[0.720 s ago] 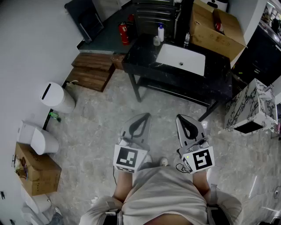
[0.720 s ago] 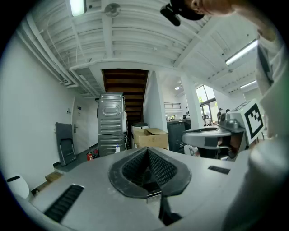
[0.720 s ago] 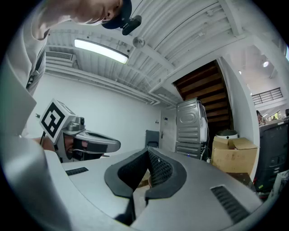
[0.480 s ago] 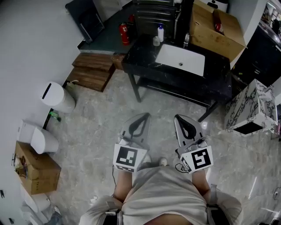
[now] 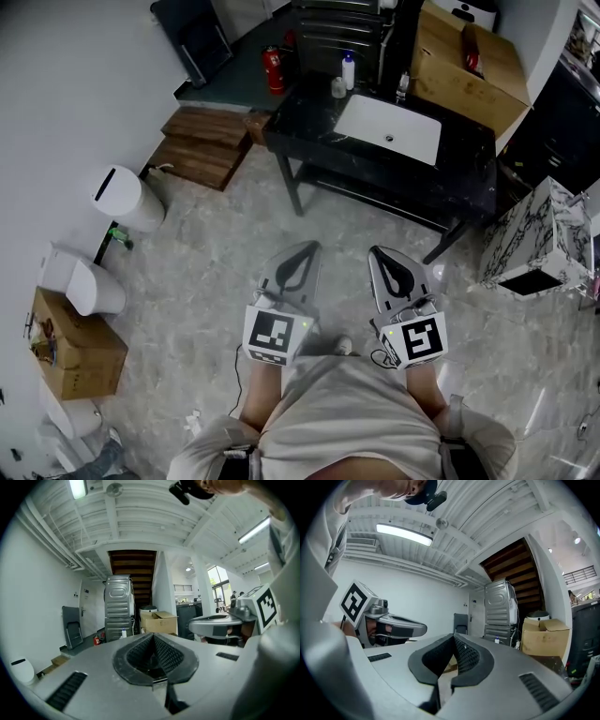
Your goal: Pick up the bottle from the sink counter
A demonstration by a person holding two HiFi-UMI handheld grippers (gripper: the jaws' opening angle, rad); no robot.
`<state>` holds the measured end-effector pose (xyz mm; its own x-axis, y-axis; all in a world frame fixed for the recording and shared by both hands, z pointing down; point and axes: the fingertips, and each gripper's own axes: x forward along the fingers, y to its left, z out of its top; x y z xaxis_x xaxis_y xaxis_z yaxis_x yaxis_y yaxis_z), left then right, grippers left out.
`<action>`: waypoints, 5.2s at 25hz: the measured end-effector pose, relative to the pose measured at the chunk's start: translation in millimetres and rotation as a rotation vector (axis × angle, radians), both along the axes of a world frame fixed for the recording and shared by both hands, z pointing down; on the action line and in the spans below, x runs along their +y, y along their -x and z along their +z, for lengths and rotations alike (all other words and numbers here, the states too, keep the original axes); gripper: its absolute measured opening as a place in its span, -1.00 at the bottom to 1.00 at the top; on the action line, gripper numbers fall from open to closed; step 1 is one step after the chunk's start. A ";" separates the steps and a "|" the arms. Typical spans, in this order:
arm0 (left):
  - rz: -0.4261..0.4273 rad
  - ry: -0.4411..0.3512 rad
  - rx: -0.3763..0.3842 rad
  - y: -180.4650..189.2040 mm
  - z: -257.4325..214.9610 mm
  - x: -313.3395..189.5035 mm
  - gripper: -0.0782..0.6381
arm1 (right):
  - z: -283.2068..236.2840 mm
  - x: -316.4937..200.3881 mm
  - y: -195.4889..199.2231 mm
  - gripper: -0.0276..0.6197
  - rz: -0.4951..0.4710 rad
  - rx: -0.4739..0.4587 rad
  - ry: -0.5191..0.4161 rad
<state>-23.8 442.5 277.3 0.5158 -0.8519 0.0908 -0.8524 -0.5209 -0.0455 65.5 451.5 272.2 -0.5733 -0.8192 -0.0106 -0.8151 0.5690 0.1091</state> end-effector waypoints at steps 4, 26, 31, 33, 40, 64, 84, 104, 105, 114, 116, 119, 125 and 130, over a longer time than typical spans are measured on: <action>-0.010 -0.010 -0.005 0.9 -1.8 -9.9 -0.78 | 0.8 -9.1 0.7 -0.93 -0.011 -0.001 0.000; 0.037 0.015 0.022 31.0 6.9 -117.1 -0.78 | 13.9 -113.5 31.0 -0.93 0.044 0.042 0.057; 0.060 0.018 0.029 39.5 10.4 -142.2 -0.78 | 19.0 -135.8 40.2 -0.93 0.067 0.048 0.069; 0.070 0.015 0.029 43.1 10.2 -151.8 -0.78 | 19.9 -144.4 43.7 -0.93 0.080 0.046 0.072; 0.110 0.020 0.021 54.8 13.3 -181.9 -0.78 | 16.9 -173.1 57.9 -0.93 0.122 0.039 0.062; 0.118 0.036 0.012 38.3 25.6 -244.7 -0.78 | 31.3 -234.6 42.9 -0.93 0.133 0.038 0.088; 0.054 0.046 -0.020 11.4 26.7 -331.6 -0.78 | 35.5 -328.1 13.4 -0.93 0.074 0.024 0.118; -0.004 0.048 -0.044 -6.8 23.6 -375.5 -0.78 | 41.2 -380.6 -0.8 -0.93 -0.009 -0.003 0.158; -0.004 0.047 -0.044 -7.0 23.7 -378.5 -0.78 | 41.4 -383.6 -0.7 -0.93 -0.010 -0.002 0.159; 0.000 0.052 -0.035 -2.2 27.9 -411.4 -0.78 | 41.1 -414.9 3.1 -0.93 -0.004 0.008 0.158; 0.003 0.055 -0.035 -0.6 29.9 -420.3 -0.78 | 42.4 -422.4 4.4 -0.93 -0.001 0.013 0.161; 0.009 0.062 -0.031 0.9 32.7 -432.3 -0.78 | 43.7 -434.0 5.0 -0.93 0.007 0.018 0.165; 0.029 0.076 -0.033 5.9 39.0 -457.7 -0.78 | 48.5 -457.7 10.0 -0.93 0.026 0.023 0.178; 0.051 0.087 -0.034 8.4 45.4 -482.7 -0.78 | 54.1 -479.4 12.9 -0.93 0.045 0.032 0.189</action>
<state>-32.1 -40.2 322.7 0.5536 -0.8128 0.1815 -0.8234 -0.5668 -0.0263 52.7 -27.8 326.4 -0.5333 -0.8300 0.1634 -0.8383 0.5445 0.0296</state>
